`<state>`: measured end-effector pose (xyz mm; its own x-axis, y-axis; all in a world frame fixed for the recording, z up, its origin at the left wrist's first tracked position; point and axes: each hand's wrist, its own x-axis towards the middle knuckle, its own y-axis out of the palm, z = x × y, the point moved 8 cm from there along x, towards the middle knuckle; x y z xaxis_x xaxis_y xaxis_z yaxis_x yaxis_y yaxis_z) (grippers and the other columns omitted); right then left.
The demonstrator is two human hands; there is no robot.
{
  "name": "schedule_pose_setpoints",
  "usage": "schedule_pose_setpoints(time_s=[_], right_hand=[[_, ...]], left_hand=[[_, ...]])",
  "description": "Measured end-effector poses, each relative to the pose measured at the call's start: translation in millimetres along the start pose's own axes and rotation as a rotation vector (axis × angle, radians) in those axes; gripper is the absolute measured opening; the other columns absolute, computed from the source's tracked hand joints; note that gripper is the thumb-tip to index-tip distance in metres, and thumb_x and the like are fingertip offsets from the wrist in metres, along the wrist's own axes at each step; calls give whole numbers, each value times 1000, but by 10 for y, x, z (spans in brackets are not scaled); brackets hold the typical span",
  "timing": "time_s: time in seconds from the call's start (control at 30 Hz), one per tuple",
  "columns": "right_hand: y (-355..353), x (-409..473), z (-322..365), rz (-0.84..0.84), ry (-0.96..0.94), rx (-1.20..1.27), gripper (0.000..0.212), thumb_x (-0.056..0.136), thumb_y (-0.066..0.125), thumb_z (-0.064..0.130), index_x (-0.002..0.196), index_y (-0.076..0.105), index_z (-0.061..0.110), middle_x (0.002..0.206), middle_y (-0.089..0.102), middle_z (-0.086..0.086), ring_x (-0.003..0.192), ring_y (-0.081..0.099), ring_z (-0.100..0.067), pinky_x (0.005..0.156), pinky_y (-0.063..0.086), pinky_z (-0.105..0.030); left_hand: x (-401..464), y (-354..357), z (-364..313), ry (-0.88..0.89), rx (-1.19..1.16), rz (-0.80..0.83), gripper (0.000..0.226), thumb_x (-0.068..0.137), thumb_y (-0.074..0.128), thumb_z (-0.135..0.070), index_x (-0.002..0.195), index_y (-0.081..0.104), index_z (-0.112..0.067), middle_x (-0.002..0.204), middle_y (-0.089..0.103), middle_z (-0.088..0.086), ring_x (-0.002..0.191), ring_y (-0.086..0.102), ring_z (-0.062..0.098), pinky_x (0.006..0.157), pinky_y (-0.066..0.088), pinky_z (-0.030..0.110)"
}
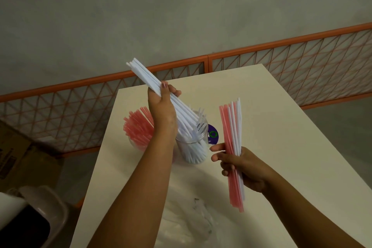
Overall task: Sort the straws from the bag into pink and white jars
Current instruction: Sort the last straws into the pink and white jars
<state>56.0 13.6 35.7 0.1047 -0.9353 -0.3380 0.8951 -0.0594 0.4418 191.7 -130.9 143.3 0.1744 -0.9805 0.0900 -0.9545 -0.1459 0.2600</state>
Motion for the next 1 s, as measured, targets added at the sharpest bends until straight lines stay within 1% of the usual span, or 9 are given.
schedule_pose_setpoints(time_s=[0.13, 0.3, 0.4, 0.53, 0.67, 0.73, 0.8, 0.9, 1.0], right_hand=[[13, 32, -36, 15, 17, 5, 19, 88, 54, -4, 100, 62, 7, 75, 68, -5, 44, 41, -7, 49, 47, -21], [8, 73, -77, 19, 19, 1, 21, 89, 55, 5, 109, 60, 6, 69, 63, -1, 45, 40, -6, 49, 46, -21], [-22, 96, -55, -2, -4, 23, 21, 90, 54, 12, 110, 61, 8, 66, 56, 2, 45, 37, -5, 48, 45, -20], [-33, 111, -41, -45, -20, 73, 24, 88, 55, 19, 111, 61, 11, 67, 52, 3, 44, 34, -6, 47, 42, -20], [-23, 109, -26, -62, -31, 148, 39, 78, 59, 31, 113, 56, 14, 66, 52, 1, 42, 35, -7, 45, 40, -21], [-40, 106, -12, -63, -50, 201, 34, 89, 50, 27, 119, 52, 12, 67, 53, -1, 43, 37, -8, 45, 42, -22], [-47, 96, 4, -64, -67, 233, 31, 95, 42, 27, 121, 50, 12, 68, 55, -1, 45, 40, -8, 46, 44, -23], [-32, 80, 28, -63, -81, 240, 28, 96, 40, 25, 118, 51, 11, 67, 56, -1, 45, 42, -9, 47, 46, -23], [-2, 34, 57, -58, -101, 228, 26, 97, 40, 20, 118, 52, 9, 67, 55, -2, 45, 42, -8, 46, 45, -22]], left_hand=[[2, 68, -24, 116, 67, 19, 15, 98, 43, -17, 86, 47, -24, 69, 53, -6, 59, 58, 0, 72, 51, 16], [-110, 137, 143, 163, 327, 148, 6, 95, 48, -18, 101, 47, -16, 76, 59, -9, 66, 60, -6, 70, 49, 9], [-139, 151, 202, 159, 437, 194, 17, 91, 56, -19, 103, 55, -6, 83, 63, -6, 73, 60, 2, 67, 49, 8], [-172, 159, 166, 209, 462, 236, 3, 90, 57, -12, 92, 54, -10, 78, 65, -6, 77, 64, 7, 72, 49, 11], [-226, 128, 128, 295, 614, 203, 29, 90, 57, -12, 118, 49, -14, 101, 67, 3, 90, 61, 9, 73, 44, 1], [-290, 207, 122, 426, 790, 257, 40, 93, 53, -17, 131, 43, -16, 122, 60, 4, 109, 55, 10, 95, 43, 14], [-320, 308, 260, 448, 1081, 388, 49, 96, 44, -32, 141, 34, -18, 146, 41, 4, 134, 38, 19, 116, 23, 39], [-327, 340, 579, 412, 1639, 604, 60, 96, 27, -48, 148, 12, -24, 158, 9, 1, 146, 2, 19, 117, -1, 50], [-334, 325, 579, 407, 1722, 618, 61, 95, 15, -53, 149, 4, -26, 159, 3, 1, 146, -6, 19, 115, -7, 51]])
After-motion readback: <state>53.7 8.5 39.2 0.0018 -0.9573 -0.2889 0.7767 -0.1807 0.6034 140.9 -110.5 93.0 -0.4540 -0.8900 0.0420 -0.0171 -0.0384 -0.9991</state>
